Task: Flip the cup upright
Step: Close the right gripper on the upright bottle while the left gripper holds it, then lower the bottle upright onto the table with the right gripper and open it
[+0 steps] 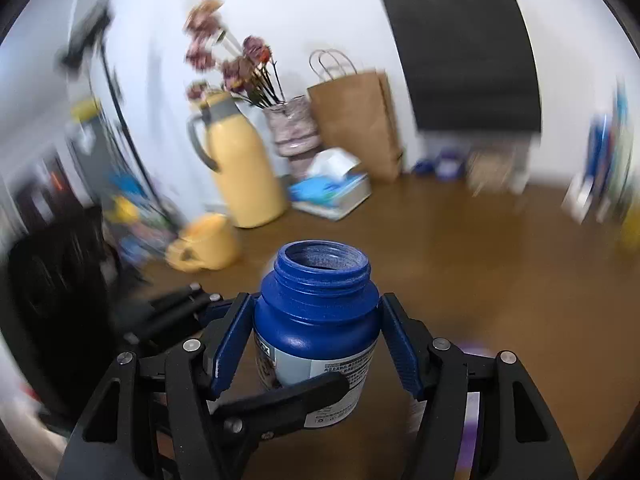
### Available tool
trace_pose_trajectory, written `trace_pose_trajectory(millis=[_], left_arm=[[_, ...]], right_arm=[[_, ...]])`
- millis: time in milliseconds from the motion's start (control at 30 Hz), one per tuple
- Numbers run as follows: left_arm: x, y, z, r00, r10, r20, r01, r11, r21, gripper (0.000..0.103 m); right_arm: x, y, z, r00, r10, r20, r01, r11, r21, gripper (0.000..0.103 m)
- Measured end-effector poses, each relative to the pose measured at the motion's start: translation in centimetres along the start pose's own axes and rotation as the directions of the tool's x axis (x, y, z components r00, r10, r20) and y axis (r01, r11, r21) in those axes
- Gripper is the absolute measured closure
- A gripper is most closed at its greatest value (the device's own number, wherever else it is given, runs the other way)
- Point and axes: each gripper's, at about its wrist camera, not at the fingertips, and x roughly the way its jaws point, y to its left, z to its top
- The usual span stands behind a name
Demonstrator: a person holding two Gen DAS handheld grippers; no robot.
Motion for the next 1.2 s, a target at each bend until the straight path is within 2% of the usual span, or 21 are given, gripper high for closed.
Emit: trace_pose_trajectory(millis=[100, 233, 333, 467, 600, 667, 767, 933, 1033, 1133, 1200], left_arm=[[1.8, 0.0, 0.3, 0.999, 0.036, 0.013, -0.036, 0.999, 0.036, 0.043], [3.9, 0.8, 0.6, 1.0, 0.019, 0.003, -0.019, 1.0, -0.001, 0.043], [5.3, 1.1, 0.6, 0.999, 0.034, -0.006, -0.034, 0.999, 0.001, 0.043], [7.3, 2.0, -0.3, 0.998, 0.026, -0.049, -0.028, 0.999, -0.045, 0.043], [9.4, 2.4, -2.1, 0.99, 0.031, -0.138, -0.042, 0.996, -0.074, 0.042], [9.9, 2.4, -2.5, 0.984, 0.035, -0.172, -0.05, 0.995, -0.084, 0.042], [10.3, 2.7, -2.7, 0.979, 0.02, -0.202, -0.045, 0.992, -0.12, 0.041], [10.2, 2.3, -2.9, 0.976, 0.025, -0.217, -0.052, 0.991, -0.12, 0.04], [10.3, 2.4, -3.1, 0.972, 0.027, -0.235, -0.06, 0.989, -0.135, 0.034], [10.0, 2.3, -3.2, 0.971, 0.033, -0.236, -0.066, 0.989, -0.132, 0.032], [9.6, 2.0, -3.3, 0.973, 0.043, -0.228, -0.071, 0.991, -0.116, 0.024]], right_arm=[[1.1, -0.8, 0.5, 0.999, -0.033, -0.011, 0.032, 0.999, -0.043, 0.035], [2.8, -2.8, 0.8, 0.999, -0.032, -0.027, 0.031, 0.999, -0.031, 0.035], [4.2, -3.7, 0.8, 0.999, -0.029, -0.031, 0.028, 0.999, -0.025, 0.035], [6.3, -5.2, -0.3, 0.998, -0.014, -0.063, 0.015, 1.0, 0.013, 0.035], [8.0, -5.6, -1.9, 0.994, 0.003, -0.114, 0.001, 0.999, 0.038, 0.035], [8.1, -5.4, -2.4, 0.994, 0.005, -0.107, -0.002, 1.0, 0.025, 0.035], [8.1, -5.0, -2.4, 0.995, -0.008, -0.104, 0.009, 1.0, 0.01, 0.035], [7.6, -5.0, -2.9, 0.996, 0.003, -0.092, -0.001, 1.0, 0.018, 0.034], [7.3, -5.0, -3.2, 0.996, 0.0, -0.087, 0.002, 1.0, 0.019, 0.034], [7.3, -4.8, -3.3, 0.996, -0.006, -0.086, 0.007, 1.0, 0.013, 0.034], [7.2, -4.6, -3.3, 0.996, -0.011, -0.087, 0.012, 1.0, 0.007, 0.034]])
